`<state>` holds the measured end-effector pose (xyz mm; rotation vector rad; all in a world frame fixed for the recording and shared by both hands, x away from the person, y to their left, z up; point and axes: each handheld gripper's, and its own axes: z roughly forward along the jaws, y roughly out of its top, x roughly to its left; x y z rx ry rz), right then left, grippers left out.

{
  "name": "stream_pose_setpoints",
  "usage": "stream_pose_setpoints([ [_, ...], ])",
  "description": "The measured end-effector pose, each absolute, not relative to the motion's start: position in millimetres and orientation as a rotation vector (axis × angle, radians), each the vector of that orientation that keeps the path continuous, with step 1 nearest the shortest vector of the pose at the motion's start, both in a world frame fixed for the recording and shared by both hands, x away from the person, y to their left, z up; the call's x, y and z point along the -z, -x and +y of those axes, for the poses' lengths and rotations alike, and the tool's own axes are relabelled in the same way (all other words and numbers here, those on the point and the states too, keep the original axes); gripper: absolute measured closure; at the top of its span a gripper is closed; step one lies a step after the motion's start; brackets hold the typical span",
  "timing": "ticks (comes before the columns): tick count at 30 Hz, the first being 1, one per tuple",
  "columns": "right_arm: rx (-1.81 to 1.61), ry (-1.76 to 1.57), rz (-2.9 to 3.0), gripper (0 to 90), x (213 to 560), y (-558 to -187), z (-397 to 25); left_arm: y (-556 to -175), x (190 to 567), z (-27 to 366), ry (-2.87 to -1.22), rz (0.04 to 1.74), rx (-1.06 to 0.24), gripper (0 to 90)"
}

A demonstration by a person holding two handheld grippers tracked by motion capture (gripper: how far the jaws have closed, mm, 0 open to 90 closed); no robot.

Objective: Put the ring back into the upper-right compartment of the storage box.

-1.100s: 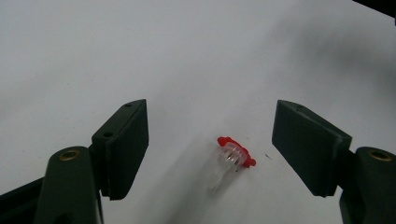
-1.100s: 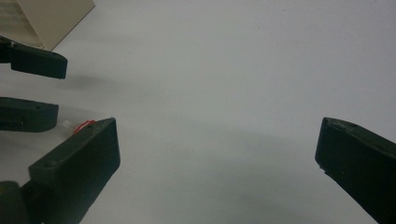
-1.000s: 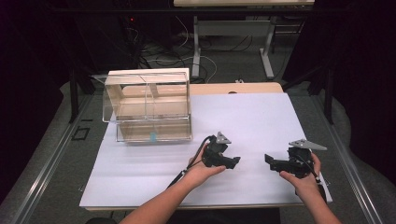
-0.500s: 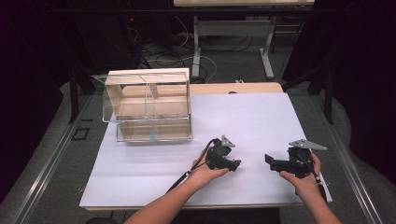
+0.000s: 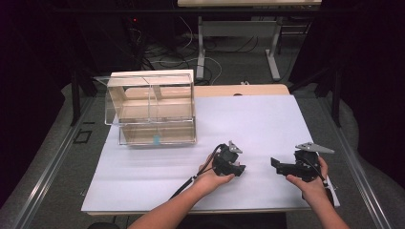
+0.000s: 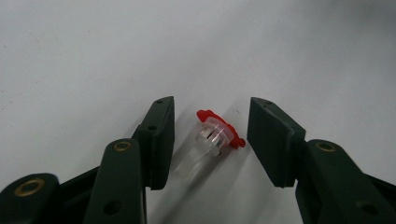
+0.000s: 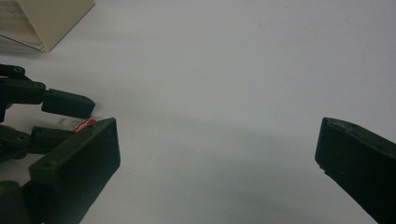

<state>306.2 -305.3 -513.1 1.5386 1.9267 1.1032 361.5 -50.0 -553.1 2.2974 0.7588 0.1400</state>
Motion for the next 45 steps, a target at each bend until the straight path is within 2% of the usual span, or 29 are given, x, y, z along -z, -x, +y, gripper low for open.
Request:
stream_pose_setpoints([
  [17,-1.105,-1.539,1.927,0.0,513,-306,-306,-361,552,-49,-2.311,0.752,-0.132,66.0],
  [45,-1.105,-1.542,1.929,0.0,513,-307,-306,-362,540,-39,-2.276,0.815,-0.114,69.4],
])
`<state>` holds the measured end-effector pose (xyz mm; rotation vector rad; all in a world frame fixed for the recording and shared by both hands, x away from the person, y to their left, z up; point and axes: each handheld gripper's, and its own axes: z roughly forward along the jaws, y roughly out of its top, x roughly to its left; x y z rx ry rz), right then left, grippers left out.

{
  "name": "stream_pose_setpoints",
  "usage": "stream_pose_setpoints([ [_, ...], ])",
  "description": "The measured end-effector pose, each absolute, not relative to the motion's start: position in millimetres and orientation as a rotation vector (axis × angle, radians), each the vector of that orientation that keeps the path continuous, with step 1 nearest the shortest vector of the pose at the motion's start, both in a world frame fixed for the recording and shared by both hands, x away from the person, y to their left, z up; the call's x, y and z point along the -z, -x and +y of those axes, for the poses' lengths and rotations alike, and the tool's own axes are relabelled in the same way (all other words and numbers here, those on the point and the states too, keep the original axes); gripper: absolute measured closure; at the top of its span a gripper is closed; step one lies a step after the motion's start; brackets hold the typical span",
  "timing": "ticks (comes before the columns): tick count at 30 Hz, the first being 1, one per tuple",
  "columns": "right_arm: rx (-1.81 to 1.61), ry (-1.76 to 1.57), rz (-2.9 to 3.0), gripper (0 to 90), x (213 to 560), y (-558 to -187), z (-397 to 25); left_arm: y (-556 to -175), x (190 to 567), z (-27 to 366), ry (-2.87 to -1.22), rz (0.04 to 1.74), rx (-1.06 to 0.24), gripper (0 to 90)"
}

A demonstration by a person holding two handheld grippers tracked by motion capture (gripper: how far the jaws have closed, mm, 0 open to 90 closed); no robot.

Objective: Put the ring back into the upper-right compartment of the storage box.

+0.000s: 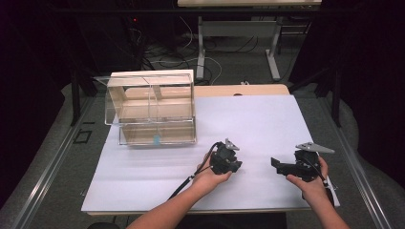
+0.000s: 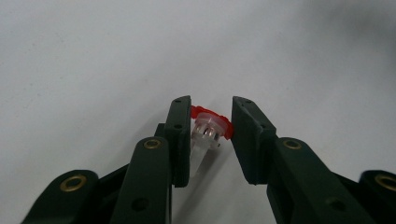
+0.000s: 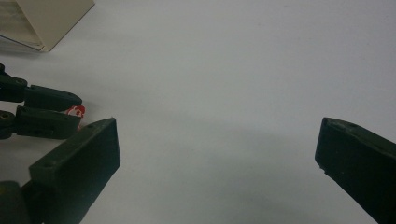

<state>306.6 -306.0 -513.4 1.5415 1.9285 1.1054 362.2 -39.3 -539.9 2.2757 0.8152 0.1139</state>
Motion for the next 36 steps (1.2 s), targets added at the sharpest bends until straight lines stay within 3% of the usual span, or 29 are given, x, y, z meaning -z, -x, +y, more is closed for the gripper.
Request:
stream_pose_setpoints([
  [25,-1.101,-1.548,1.922,0.0,513,-306,-306,-350,502,-22,-2.154,0.972,-0.101,69.4],
  [36,-1.099,-1.547,1.92,0.0,513,-306,-307,-345,468,-15,-2.112,0.938,-0.104,69.5],
])
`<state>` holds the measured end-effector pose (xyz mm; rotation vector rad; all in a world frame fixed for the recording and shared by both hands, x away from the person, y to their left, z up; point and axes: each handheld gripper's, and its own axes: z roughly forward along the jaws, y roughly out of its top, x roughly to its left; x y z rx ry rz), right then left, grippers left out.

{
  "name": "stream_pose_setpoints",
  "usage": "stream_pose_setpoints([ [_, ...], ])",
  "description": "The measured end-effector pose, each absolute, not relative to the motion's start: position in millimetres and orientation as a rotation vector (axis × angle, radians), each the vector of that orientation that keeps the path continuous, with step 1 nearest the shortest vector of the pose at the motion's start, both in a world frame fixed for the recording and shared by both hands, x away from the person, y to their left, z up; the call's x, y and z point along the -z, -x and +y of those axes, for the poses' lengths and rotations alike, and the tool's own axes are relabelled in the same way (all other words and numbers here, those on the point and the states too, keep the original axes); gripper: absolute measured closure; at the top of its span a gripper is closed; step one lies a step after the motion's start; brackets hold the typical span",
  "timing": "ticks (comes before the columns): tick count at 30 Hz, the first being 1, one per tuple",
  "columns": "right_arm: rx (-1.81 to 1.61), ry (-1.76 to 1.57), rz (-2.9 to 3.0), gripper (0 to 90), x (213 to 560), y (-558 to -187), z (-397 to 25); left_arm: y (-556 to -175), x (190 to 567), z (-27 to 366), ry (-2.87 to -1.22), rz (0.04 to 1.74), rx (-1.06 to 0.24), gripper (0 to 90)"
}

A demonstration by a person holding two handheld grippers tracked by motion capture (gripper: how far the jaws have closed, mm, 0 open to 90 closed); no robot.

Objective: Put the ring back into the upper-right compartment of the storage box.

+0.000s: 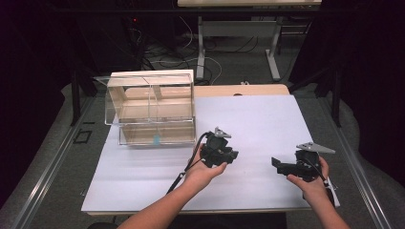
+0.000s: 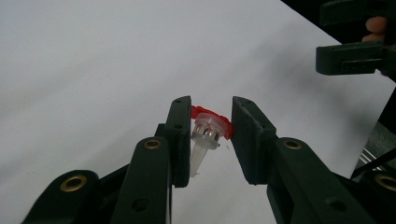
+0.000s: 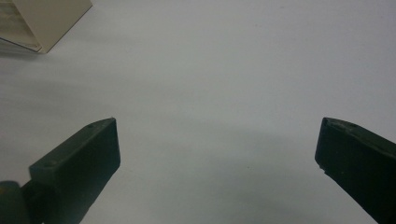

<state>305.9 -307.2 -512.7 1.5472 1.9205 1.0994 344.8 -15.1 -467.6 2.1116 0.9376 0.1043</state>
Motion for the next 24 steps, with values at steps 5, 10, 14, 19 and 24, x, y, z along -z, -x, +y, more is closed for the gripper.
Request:
stream_pose_setpoints([
  [5,-1.099,-1.548,1.921,0.0,513,-306,-307,-340,455,-13,-2.087,0.946,-0.098,69.6],
  [10,-1.099,-1.548,1.921,0.0,513,-306,-307,-337,445,-8,-2.099,0.934,-0.105,69.7],
  [14,-1.1,-1.549,1.92,0.0,513,-306,-307,-334,437,-5,-2.085,0.941,-0.108,69.7],
  [19,-1.1,-1.548,1.92,0.0,513,-306,-307,-334,423,6,-2.119,0.907,-0.129,69.7],
  [24,-1.101,-1.546,1.922,0.0,513,-306,-307,-332,412,16,-2.082,0.935,-0.152,69.8],
])
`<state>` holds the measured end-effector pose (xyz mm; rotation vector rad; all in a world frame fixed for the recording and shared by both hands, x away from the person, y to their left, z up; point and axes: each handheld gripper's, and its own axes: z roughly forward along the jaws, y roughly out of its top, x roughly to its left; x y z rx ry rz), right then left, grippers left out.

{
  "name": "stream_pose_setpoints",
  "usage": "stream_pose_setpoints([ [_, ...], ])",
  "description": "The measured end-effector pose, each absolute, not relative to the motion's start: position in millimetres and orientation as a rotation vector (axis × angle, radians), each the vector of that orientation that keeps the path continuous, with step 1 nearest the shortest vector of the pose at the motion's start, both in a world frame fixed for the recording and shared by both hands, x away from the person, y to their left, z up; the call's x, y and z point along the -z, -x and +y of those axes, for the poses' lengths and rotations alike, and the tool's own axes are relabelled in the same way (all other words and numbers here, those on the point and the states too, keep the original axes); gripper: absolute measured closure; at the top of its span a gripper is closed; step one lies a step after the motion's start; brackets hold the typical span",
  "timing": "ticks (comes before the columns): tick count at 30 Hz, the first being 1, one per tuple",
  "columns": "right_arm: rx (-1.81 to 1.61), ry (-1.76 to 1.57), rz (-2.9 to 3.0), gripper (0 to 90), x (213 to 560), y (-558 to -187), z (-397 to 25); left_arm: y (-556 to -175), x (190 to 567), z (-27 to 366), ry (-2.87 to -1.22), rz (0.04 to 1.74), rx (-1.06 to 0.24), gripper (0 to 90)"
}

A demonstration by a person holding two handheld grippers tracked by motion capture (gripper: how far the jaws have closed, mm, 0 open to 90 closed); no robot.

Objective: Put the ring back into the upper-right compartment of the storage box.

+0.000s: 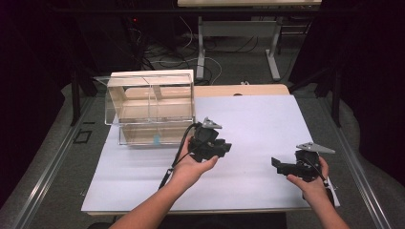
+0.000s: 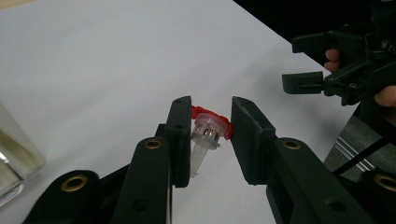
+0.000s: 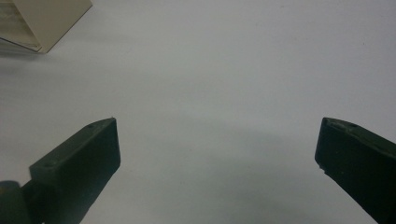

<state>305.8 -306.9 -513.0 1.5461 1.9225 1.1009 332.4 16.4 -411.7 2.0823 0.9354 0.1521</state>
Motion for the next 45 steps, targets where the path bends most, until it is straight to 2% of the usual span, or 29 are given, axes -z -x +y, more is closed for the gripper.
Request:
stream_pose_setpoints([
  [16,-1.1,-1.543,1.923,0.0,513,-306,-307,-340,375,63,-2.014,1.01,-0.22,69.9],
  [27,-1.1,-1.545,1.923,0.0,513,-306,-306,-347,365,89,-1.98,1.068,-0.25,69.9],
  [45,-1.1,-1.551,1.926,0.0,514,-306,-306,-360,358,119,-1.878,1.174,-0.378,70.0],
])
